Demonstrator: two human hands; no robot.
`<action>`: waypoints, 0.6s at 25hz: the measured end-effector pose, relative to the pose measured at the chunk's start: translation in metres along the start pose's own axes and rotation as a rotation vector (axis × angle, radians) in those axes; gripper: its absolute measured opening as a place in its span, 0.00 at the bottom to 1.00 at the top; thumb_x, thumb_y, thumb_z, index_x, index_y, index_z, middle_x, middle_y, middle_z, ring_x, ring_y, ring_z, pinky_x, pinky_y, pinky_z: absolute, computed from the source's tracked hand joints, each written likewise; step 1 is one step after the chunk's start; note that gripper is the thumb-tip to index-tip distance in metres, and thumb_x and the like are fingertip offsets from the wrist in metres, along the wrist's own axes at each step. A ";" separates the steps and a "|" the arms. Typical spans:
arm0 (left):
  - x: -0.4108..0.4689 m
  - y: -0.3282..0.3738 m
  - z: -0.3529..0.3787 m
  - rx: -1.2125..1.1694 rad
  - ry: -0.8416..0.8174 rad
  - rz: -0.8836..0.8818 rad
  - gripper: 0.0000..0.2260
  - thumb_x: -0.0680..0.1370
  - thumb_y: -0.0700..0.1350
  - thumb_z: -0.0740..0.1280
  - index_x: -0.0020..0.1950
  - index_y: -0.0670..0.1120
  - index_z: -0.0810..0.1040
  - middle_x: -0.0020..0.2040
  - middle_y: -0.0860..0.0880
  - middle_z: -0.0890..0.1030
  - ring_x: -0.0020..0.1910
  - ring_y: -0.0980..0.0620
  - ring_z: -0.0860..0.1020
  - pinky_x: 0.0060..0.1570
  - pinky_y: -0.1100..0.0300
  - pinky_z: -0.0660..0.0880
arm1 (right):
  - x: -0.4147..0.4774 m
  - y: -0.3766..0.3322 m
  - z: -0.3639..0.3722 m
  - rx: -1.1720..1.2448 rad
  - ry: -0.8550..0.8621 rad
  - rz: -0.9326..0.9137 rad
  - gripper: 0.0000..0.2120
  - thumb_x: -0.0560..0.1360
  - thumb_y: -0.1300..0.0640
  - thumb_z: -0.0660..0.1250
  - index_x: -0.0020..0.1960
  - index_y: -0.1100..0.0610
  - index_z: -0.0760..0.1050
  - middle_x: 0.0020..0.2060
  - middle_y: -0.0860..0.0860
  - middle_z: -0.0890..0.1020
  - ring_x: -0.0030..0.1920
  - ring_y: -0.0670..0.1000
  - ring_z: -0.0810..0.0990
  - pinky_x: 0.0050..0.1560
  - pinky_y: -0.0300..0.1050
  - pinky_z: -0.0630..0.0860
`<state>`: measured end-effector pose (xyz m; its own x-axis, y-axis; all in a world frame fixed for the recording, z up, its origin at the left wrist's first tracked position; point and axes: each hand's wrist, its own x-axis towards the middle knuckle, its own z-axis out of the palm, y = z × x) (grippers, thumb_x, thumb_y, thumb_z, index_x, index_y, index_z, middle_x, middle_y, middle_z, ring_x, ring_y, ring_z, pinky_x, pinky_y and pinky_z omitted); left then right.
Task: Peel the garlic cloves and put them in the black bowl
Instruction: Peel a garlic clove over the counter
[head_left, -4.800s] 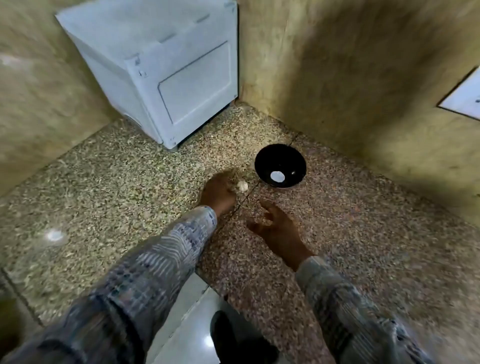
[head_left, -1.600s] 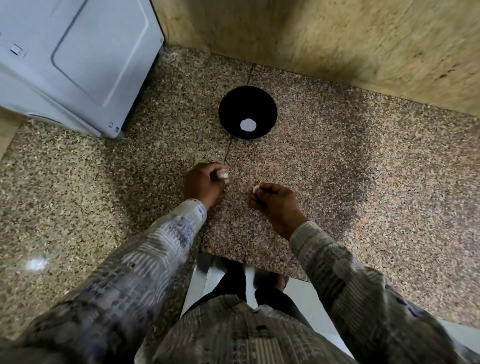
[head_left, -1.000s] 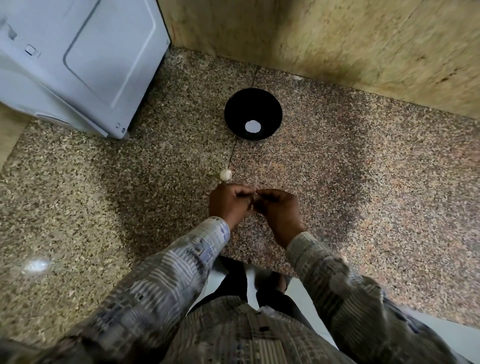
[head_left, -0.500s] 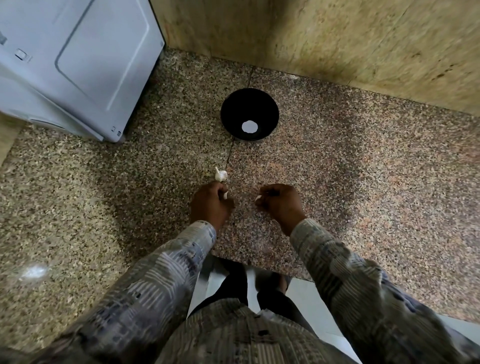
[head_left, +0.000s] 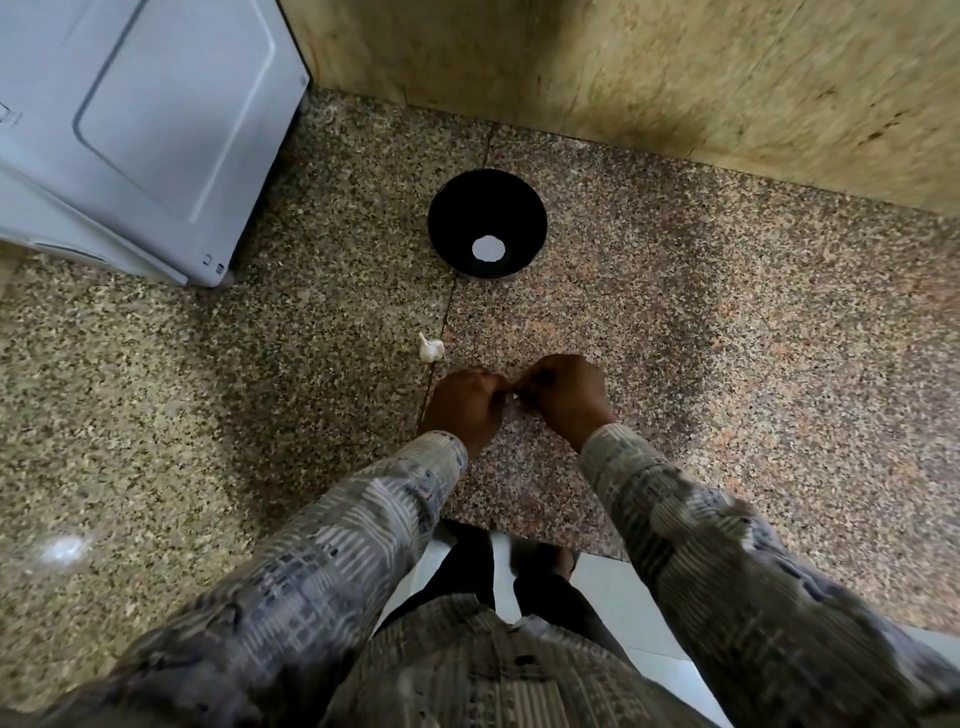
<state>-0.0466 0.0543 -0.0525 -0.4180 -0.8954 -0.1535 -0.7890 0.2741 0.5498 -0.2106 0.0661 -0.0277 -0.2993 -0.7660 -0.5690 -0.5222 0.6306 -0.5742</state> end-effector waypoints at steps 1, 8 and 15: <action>0.000 0.001 0.002 0.010 -0.002 0.008 0.11 0.78 0.47 0.65 0.51 0.46 0.86 0.46 0.44 0.84 0.46 0.41 0.81 0.45 0.51 0.78 | 0.000 0.002 -0.002 -0.038 0.006 -0.029 0.03 0.73 0.54 0.78 0.41 0.50 0.85 0.35 0.46 0.86 0.38 0.47 0.85 0.45 0.46 0.85; -0.002 0.000 0.005 0.081 0.020 -0.004 0.08 0.76 0.45 0.70 0.48 0.42 0.85 0.49 0.43 0.80 0.49 0.40 0.80 0.48 0.50 0.77 | -0.001 0.008 0.005 -0.252 -0.019 -0.182 0.06 0.76 0.51 0.72 0.46 0.53 0.84 0.42 0.52 0.85 0.43 0.53 0.83 0.46 0.47 0.80; 0.002 -0.003 -0.004 0.045 -0.017 0.044 0.14 0.73 0.48 0.65 0.48 0.43 0.87 0.46 0.43 0.82 0.46 0.39 0.82 0.46 0.50 0.80 | 0.002 0.005 -0.003 -0.240 -0.065 -0.165 0.05 0.77 0.52 0.73 0.47 0.54 0.85 0.44 0.52 0.85 0.45 0.53 0.82 0.47 0.44 0.77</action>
<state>-0.0431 0.0497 -0.0516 -0.4597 -0.8762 -0.1444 -0.7892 0.3286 0.5189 -0.2159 0.0679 -0.0301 -0.1473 -0.8410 -0.5205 -0.7359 0.4448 -0.5105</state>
